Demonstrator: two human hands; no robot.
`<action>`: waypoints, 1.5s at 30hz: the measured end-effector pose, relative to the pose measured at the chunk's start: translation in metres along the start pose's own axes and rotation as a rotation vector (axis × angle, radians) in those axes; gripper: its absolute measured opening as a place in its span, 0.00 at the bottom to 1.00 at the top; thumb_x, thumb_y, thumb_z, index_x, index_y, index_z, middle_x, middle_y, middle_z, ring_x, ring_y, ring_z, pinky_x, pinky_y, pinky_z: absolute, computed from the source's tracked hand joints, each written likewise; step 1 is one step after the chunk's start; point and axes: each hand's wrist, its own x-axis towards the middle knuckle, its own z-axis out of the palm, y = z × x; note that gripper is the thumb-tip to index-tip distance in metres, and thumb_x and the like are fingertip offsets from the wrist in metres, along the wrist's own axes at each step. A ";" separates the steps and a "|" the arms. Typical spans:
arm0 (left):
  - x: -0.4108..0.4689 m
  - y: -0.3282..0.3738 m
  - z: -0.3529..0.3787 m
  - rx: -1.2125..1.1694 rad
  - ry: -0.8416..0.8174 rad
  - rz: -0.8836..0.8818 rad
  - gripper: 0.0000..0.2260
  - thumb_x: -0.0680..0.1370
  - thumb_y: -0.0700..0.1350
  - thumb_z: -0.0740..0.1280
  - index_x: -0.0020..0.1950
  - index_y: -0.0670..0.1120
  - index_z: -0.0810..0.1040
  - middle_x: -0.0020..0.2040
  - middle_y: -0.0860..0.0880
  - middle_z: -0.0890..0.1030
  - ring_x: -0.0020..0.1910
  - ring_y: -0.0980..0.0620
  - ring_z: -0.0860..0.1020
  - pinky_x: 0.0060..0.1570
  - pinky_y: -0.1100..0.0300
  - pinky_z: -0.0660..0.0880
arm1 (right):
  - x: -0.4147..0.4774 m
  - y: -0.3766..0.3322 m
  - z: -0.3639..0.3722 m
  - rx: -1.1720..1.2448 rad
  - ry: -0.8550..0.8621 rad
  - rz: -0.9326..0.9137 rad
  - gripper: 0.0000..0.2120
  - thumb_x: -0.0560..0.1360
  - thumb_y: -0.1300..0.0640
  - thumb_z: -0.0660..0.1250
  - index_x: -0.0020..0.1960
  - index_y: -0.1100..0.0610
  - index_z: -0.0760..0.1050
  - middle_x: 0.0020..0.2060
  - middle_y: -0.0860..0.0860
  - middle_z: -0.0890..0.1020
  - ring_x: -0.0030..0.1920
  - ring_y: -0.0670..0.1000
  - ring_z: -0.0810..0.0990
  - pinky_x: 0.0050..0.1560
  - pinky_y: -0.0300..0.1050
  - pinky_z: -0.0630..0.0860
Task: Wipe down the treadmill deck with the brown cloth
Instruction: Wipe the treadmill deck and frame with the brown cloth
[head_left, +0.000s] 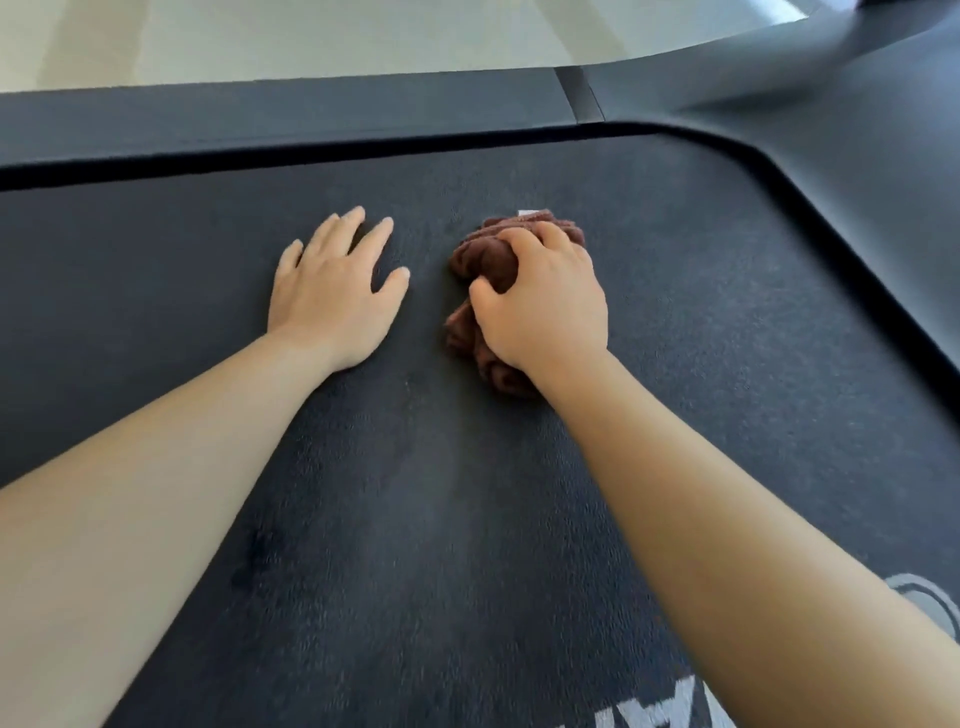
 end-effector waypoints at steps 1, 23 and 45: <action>-0.001 0.000 0.001 -0.004 0.006 0.005 0.25 0.79 0.59 0.51 0.76 0.55 0.56 0.77 0.51 0.54 0.76 0.52 0.50 0.73 0.48 0.47 | 0.012 0.002 0.000 0.003 0.000 0.003 0.21 0.73 0.46 0.62 0.64 0.50 0.72 0.67 0.50 0.70 0.65 0.55 0.67 0.61 0.58 0.70; 0.004 -0.003 -0.003 -0.053 0.019 0.008 0.26 0.77 0.59 0.56 0.74 0.54 0.61 0.76 0.50 0.58 0.75 0.51 0.54 0.73 0.48 0.50 | 0.000 0.015 -0.010 -0.072 -0.066 -0.185 0.26 0.71 0.44 0.63 0.68 0.49 0.70 0.67 0.50 0.71 0.65 0.57 0.68 0.52 0.45 0.68; -0.222 -0.025 -0.039 -0.050 -0.111 0.153 0.22 0.81 0.47 0.53 0.76 0.52 0.59 0.77 0.50 0.54 0.76 0.49 0.50 0.73 0.48 0.49 | -0.256 -0.027 -0.032 -0.051 -0.102 -0.166 0.25 0.71 0.44 0.63 0.66 0.51 0.71 0.65 0.51 0.71 0.63 0.56 0.69 0.60 0.56 0.71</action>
